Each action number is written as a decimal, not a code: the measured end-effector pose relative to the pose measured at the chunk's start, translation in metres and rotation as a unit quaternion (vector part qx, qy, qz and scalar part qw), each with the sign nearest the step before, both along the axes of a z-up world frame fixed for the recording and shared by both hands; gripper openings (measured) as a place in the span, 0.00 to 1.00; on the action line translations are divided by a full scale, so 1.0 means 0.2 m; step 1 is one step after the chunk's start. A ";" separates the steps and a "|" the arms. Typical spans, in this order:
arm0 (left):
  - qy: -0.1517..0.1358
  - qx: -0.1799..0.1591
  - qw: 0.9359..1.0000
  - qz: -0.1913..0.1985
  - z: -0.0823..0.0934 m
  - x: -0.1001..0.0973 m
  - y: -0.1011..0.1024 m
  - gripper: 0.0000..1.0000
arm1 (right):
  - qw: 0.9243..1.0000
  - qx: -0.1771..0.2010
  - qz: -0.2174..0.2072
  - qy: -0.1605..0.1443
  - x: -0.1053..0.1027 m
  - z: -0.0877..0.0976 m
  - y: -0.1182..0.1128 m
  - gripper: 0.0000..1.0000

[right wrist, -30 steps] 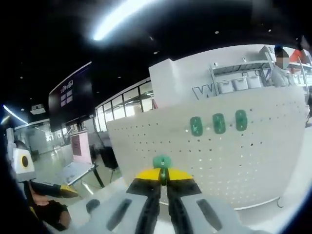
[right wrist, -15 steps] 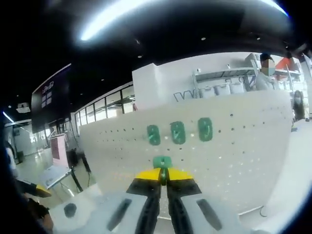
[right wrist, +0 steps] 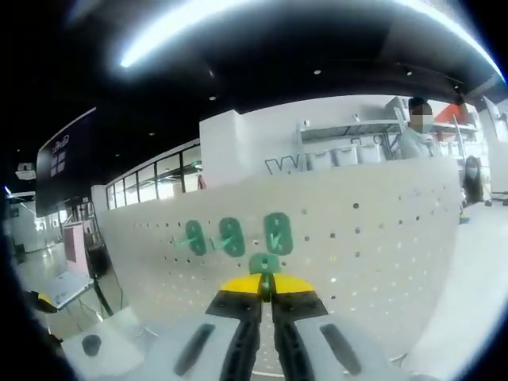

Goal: Insert the hook assembly into the mounting plate slot until the hook locks in place.

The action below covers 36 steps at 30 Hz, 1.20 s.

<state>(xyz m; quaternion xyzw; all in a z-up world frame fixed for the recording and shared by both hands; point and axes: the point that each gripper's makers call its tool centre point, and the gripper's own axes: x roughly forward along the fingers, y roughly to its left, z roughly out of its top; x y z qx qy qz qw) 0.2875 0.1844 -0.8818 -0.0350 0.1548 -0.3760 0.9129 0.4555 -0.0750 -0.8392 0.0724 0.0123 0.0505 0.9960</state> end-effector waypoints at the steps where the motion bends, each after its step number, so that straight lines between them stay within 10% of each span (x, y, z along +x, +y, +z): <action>1: 0.003 -0.002 1.000 0.000 0.00 0.00 0.00 1.00 | 1.000 -0.002 -0.002 0.002 0.00 -0.01 -0.01 0.00; 36: 0.027 0.011 1.000 -0.009 -0.07 0.04 -0.03 0.97 | 0.995 -0.033 -0.062 -0.067 0.16 0.18 -0.29 0.00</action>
